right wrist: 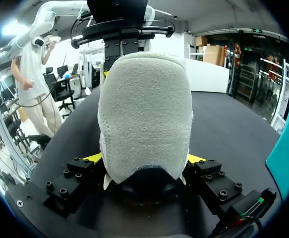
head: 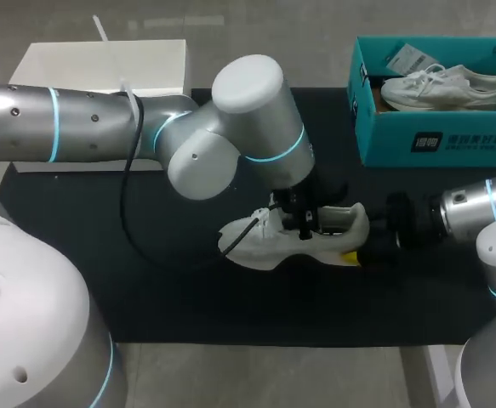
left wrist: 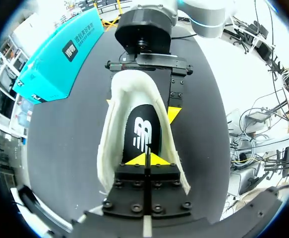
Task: Take the shoe out of the shoebox, open the shoe tongue, remove and reinsert the insole, then place the shoe into the shoebox
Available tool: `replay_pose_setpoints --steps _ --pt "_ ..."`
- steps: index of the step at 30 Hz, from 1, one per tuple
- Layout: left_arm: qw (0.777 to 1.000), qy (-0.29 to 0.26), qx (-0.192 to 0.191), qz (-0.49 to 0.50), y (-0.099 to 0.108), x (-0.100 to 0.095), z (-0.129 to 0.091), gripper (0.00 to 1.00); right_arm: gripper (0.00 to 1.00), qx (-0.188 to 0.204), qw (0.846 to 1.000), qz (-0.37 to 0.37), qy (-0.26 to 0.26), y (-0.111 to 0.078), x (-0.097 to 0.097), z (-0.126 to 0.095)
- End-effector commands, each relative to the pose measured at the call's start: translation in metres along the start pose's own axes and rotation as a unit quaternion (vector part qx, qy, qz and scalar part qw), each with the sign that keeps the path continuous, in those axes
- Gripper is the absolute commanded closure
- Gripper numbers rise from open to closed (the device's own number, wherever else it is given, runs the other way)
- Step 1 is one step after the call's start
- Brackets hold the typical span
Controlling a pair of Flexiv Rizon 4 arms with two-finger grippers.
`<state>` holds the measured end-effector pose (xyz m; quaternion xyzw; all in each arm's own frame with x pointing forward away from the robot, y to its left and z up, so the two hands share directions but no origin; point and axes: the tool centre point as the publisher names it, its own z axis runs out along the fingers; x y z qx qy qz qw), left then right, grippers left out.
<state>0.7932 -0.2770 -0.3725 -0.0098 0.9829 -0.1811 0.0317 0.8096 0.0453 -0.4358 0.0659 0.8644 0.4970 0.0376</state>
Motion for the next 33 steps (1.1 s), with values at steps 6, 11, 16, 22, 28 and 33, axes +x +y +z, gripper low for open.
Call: replay_pose_setpoints --steps 6,11,16,22,28,33 --pt "0.999 0.011 0.041 0.001 0.013 -0.007 -0.017 1.00 1.00 0.001 1.000 0.000 -0.001 -0.002 -0.001 0.002" --pt "0.999 0.030 0.003 0.019 0.003 -0.010 0.000 1.00 1.00 0.001 1.000 0.000 -0.001 -0.002 -0.001 0.002" --pt "0.997 0.070 -0.015 0.027 -0.004 -0.007 0.018 1.00 1.00 0.001 1.000 0.000 -0.001 -0.002 -0.001 0.002" --pt "0.993 0.108 -0.029 0.048 -0.003 0.004 0.026 0.87 1.00 0.001 1.000 0.000 -0.001 -0.002 -0.001 0.002" --pt "0.989 0.131 -0.039 0.052 0.003 0.013 0.024 0.69 1.00 0.001 1.000 0.000 -0.001 -0.002 -0.001 0.002" --pt "0.989 0.135 -0.038 0.052 0.005 0.014 0.023 0.58 1.00 0.001 1.000 0.000 -0.001 -0.002 -0.001 0.002"
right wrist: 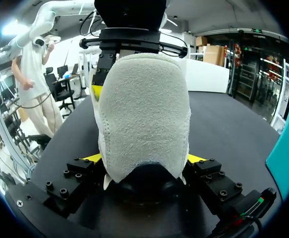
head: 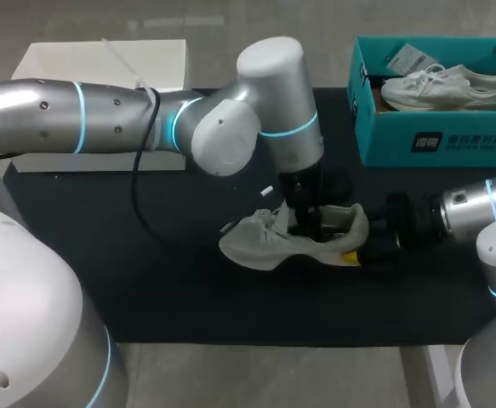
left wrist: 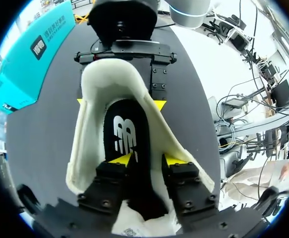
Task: Take the shoe out of the shoebox, open the shoe tongue, remove and reinsert the insole, then place the shoe into the shoebox
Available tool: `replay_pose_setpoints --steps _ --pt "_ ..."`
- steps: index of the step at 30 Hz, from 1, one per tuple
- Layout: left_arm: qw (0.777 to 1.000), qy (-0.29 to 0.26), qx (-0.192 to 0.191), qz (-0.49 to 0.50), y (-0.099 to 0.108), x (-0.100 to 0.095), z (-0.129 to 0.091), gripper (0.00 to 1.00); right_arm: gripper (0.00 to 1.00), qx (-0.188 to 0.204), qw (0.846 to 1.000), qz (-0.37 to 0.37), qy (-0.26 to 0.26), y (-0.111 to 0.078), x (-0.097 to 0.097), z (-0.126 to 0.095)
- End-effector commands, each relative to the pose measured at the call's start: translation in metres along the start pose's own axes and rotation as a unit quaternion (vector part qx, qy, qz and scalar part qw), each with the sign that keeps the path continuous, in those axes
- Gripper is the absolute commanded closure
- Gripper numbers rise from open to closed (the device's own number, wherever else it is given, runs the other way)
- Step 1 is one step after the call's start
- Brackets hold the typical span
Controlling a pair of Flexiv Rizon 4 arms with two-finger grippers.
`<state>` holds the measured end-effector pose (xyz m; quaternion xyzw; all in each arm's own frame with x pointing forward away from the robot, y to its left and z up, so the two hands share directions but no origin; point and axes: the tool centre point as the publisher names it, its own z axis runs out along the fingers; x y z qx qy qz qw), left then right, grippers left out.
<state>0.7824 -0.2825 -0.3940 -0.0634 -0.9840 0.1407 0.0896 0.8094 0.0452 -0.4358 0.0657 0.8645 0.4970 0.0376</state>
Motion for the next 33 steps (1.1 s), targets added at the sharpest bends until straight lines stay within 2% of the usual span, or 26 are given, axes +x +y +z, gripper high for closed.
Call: replay_pose_setpoints --steps 1,11,15,23,29,33 --pt "1.000 0.003 0.001 0.002 0.001 0.001 0.004 0.57 1.00 0.001 1.000 0.000 -0.001 -0.002 -0.002 0.002" --pt "1.000 0.009 -0.017 0.007 -0.005 -0.007 0.022 0.62 1.00 0.001 1.000 0.000 -0.001 -0.002 -0.002 0.002" --pt "0.999 0.008 -0.036 -0.001 -0.005 -0.010 0.033 0.62 1.00 0.001 1.000 0.000 -0.001 -0.002 -0.002 0.002" --pt "0.998 -0.041 -0.055 -0.013 -0.002 -0.011 0.050 0.58 1.00 0.001 1.000 0.000 -0.001 -0.002 -0.002 0.002" --pt "0.997 -0.055 -0.053 -0.015 -0.002 -0.018 0.060 0.55 1.00 0.001 1.000 0.000 -0.001 -0.002 -0.002 0.002" --pt "0.997 -0.058 -0.048 -0.019 -0.001 -0.023 0.062 0.57 1.00 0.001 1.000 0.000 -0.001 -0.002 -0.002 0.002"
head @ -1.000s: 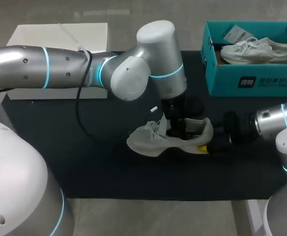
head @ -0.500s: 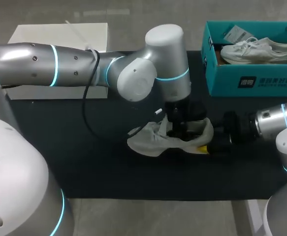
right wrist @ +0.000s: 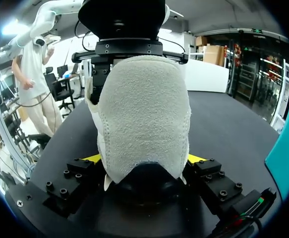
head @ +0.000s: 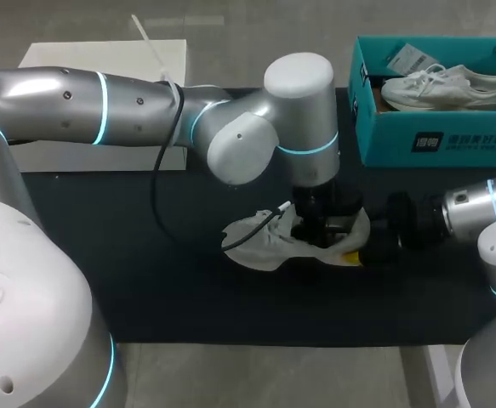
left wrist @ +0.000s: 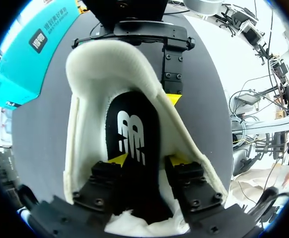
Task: Take the shoe out of the shoebox, open the shoe tongue, remove and reinsert the insole, then place the shoe into the shoebox
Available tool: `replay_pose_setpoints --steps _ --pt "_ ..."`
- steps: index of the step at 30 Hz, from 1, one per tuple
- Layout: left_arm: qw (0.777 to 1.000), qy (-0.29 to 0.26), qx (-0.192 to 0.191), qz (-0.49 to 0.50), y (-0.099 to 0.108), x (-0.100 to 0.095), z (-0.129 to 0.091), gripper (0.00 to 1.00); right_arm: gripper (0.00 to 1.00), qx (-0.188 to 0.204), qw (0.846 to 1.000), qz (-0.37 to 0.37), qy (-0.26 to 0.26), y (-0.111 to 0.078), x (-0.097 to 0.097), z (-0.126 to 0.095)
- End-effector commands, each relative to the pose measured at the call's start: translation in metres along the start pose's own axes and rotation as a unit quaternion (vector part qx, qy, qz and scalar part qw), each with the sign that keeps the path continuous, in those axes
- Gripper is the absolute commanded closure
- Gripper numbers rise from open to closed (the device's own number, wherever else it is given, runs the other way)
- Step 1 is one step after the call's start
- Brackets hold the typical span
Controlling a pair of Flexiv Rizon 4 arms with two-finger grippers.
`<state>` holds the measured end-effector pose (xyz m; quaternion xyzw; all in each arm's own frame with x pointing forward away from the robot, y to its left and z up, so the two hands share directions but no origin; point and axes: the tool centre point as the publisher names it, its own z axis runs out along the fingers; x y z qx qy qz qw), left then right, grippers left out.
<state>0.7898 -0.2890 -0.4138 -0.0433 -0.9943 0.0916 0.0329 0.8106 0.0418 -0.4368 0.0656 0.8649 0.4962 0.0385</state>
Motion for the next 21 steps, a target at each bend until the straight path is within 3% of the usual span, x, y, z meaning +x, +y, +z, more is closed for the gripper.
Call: replay_pose_setpoints --steps 1,5,10,16,21 --pt "1.000 0.000 0.007 -0.002 -0.006 -0.007 0.043 0.58 1.00 0.000 1.000 0.001 0.000 0.001 0.000 0.004" --pt "0.999 0.035 0.036 0.007 -0.005 -0.008 0.032 0.60 1.00 0.000 1.000 0.001 0.000 0.001 0.000 0.004" --pt "0.998 0.047 0.052 -0.001 -0.003 -0.012 0.018 0.73 1.00 0.000 1.000 0.001 0.000 0.001 0.000 0.004" --pt "0.998 0.041 0.055 -0.004 -0.006 -0.018 0.009 0.65 1.00 0.000 1.000 0.001 0.000 0.001 0.000 0.004" --pt "0.998 0.031 0.052 -0.007 -0.010 -0.020 0.014 0.61 1.00 0.000 1.000 0.001 0.000 0.001 0.000 0.004"
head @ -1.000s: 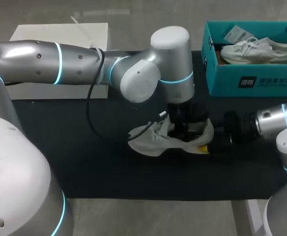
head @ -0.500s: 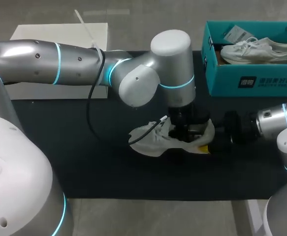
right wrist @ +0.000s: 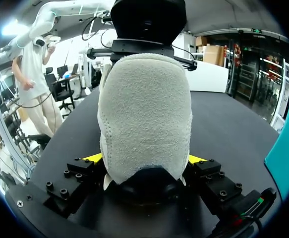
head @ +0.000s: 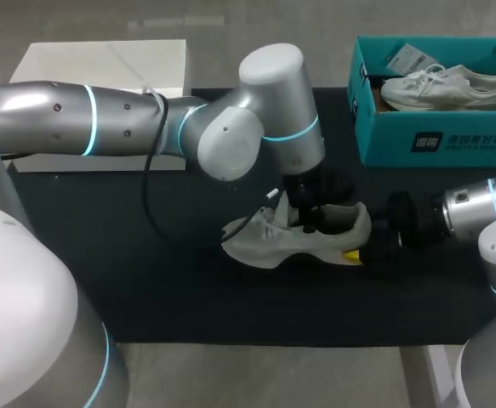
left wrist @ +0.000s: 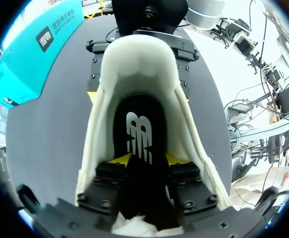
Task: Take the shoe out of the shoebox, open the shoe tongue, remove and reinsert the insole, then place the shoe into the shoebox
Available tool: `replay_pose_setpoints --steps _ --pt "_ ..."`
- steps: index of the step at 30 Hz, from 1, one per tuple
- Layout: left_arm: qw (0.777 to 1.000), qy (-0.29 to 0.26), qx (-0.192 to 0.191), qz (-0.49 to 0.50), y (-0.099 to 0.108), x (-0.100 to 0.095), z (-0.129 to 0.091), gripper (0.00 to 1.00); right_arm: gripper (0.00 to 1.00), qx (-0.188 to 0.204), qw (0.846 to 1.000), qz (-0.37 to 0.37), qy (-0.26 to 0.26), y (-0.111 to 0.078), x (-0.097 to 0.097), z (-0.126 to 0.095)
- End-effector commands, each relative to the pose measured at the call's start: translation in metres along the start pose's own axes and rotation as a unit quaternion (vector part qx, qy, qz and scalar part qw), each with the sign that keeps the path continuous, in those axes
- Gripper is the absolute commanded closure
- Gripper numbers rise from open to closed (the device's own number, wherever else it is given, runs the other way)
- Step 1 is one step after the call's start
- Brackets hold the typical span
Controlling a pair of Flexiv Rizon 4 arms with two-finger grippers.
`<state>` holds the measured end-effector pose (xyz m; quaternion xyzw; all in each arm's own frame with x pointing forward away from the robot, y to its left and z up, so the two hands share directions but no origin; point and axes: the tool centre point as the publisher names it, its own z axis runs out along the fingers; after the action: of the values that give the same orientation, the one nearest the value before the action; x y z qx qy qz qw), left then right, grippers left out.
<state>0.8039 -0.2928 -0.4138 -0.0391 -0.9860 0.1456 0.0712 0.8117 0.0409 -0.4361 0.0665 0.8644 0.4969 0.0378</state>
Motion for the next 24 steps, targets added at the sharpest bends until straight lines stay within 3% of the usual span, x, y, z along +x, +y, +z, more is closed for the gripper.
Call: replay_pose_setpoints --steps 1,11,24 --pt "1.000 -0.010 -0.008 -0.001 -0.006 -0.007 0.017 0.61 1.00 0.001 1.000 -0.001 -0.001 0.000 0.001 0.005" --pt "0.998 -0.044 -0.046 -0.005 0.001 -0.003 0.039 0.53 1.00 0.001 1.000 -0.001 -0.001 0.000 0.001 0.005" --pt "0.993 -0.113 -0.019 -0.016 0.007 -0.007 0.058 0.56 1.00 0.001 1.000 -0.001 -0.001 0.000 0.001 0.005"
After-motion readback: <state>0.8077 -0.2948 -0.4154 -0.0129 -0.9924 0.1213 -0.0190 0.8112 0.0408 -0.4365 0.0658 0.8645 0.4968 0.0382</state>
